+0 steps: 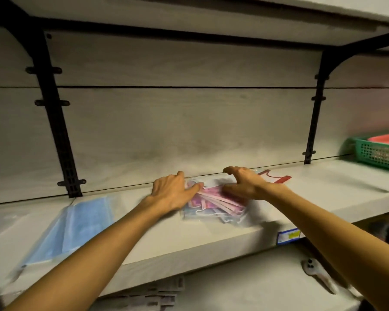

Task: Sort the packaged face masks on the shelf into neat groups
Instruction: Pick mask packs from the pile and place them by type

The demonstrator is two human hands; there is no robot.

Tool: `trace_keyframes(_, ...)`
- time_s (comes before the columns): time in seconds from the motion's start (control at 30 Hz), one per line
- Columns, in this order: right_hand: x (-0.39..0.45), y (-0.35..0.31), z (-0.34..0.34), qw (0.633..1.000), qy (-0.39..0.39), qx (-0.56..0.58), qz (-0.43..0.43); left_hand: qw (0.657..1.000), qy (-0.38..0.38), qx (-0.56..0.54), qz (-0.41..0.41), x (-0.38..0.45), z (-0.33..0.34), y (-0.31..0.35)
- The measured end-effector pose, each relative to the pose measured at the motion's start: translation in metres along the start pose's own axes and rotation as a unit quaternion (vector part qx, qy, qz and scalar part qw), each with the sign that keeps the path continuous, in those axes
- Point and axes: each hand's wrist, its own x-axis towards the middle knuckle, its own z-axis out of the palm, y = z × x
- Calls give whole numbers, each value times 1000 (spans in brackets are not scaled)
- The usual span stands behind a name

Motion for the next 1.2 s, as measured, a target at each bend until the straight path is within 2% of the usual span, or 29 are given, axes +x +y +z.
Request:
trace_keyframes(0.17,34,20,3,997,-60,41,-18,999,-44,-13,-10,15,9,0)
trace_keyframes(0.27,49,36,12,993,-85,71,-35,999,-35,-22,-18,16,18,1)
trace_keyframes(0.47,60,59,26,991,1,87,-103,999,-22,-9,-25,16,22,5)
trace_keyframes(0.57,65,66,23,979,62,176,-83,998,-25,-20,-55,16,19,9)
trace_keyframes(0.7,66,69,15,916,130,379,-16,994,-47,-35,-96,16,14,18)
trace_keyframes(0.8,64,66,7,866,151,476,30,981,-36,-130,-138,17,11,23)
trace_keyframes(0.87,63,64,2,837,145,526,52,969,-15,-189,-157,18,7,25)
trace_keyframes(0.97,61,61,-1,812,136,563,72,959,35,-223,-171,22,2,22)
trace_keyframes(1.03,57,57,-4,777,114,613,84,949,73,-244,-185,23,-2,18)
trace_keyframes(1.1,52,54,-9,739,73,668,49,926,103,-290,-218,22,-6,13)
trace_keyframes(1.2,48,51,-12,738,59,672,14,872,121,-387,-272,14,-13,5)
